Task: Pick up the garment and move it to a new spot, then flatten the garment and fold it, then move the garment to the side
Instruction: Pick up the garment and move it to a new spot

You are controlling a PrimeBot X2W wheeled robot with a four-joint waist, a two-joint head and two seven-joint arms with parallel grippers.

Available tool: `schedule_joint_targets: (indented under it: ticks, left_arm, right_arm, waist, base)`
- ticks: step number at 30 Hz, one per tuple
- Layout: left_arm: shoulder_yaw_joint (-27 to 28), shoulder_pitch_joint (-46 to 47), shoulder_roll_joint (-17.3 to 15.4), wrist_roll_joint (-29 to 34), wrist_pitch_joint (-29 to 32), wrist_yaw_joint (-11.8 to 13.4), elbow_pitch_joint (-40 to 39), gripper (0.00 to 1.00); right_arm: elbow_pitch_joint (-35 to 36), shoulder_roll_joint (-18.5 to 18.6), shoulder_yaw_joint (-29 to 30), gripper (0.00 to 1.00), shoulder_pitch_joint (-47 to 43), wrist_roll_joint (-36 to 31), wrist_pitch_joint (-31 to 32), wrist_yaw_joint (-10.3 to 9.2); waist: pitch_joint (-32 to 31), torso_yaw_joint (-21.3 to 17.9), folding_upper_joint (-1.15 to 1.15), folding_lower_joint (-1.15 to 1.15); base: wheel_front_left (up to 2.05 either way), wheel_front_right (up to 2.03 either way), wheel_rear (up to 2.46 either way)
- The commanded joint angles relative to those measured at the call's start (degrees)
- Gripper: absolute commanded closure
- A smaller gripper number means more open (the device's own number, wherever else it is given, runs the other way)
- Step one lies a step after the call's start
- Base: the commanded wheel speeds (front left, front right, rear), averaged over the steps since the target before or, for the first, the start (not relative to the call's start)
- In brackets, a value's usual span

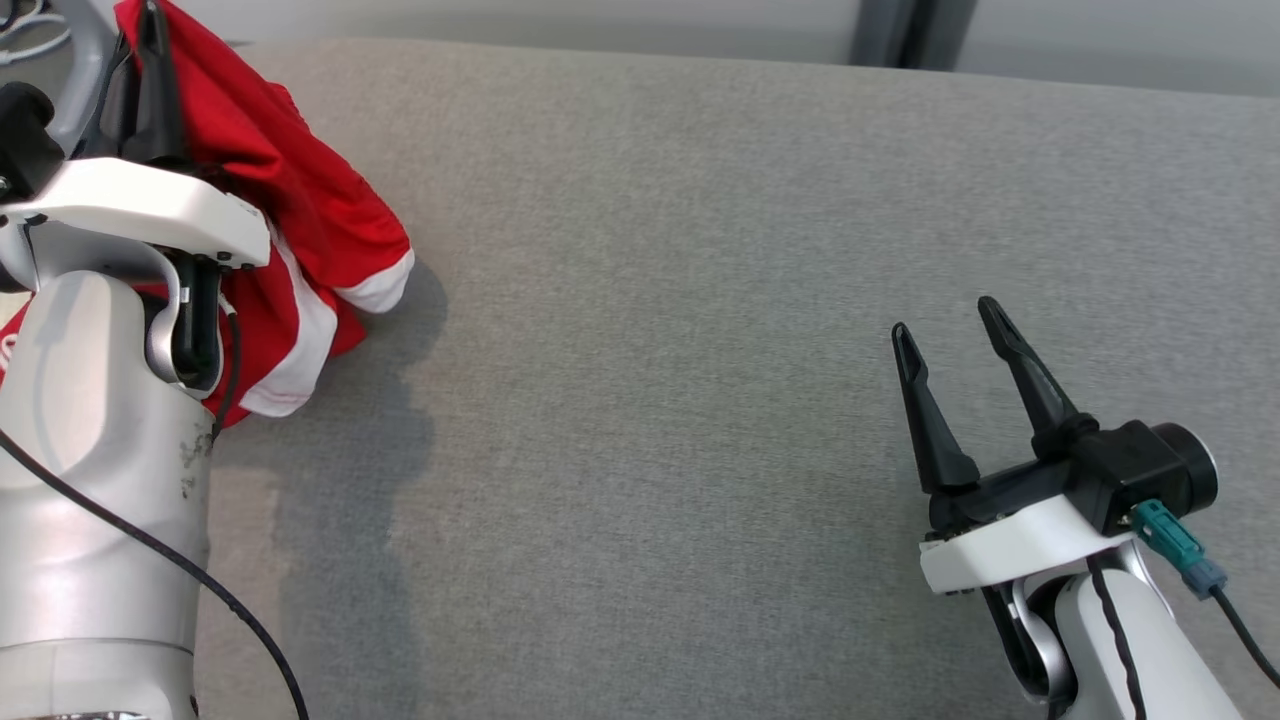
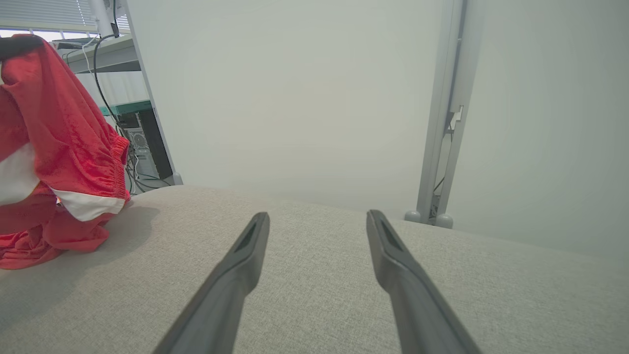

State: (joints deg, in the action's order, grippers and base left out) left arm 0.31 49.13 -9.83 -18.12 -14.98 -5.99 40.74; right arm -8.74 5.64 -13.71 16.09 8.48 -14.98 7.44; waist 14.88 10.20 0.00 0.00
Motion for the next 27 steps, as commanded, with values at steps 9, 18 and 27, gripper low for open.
schedule_joint_targets:
  ticks: [9, 18, 27]
  left_arm:
    - [-4.2, -2.2, 2.3, -3.4, 3.0, -1.3, -12.1, 1.0]
    - [-11.1, -4.6, 3.0, -8.5, 9.2, -1.6, -23.0, 1.0]
    - [-18.6, -6.4, 4.6, -12.1, 11.6, -1.6, -26.3, 1.0]
  right_arm:
    - [0.1, -1.3, 0.6, 0.0, -1.5, 0.2, -0.3, 0.1]
    - [0.4, -2.3, 1.2, 0.0, -1.6, 0.7, -0.3, 0.09]
    - [1.2, -2.6, 2.6, 0.0, -2.4, 1.8, -0.3, 0.08]
  waist:
    - [-3.3, -6.9, 0.0, 0.0]
    - [-4.5, -14.6, 0.0, 0.0]
    - [-4.8, -20.7, 0.0, 0.0]
  base:
    - [0.0, 0.0, 0.0]
    - [0.0, 0.0, 0.0]
    - [0.0, 0.0, 0.0]
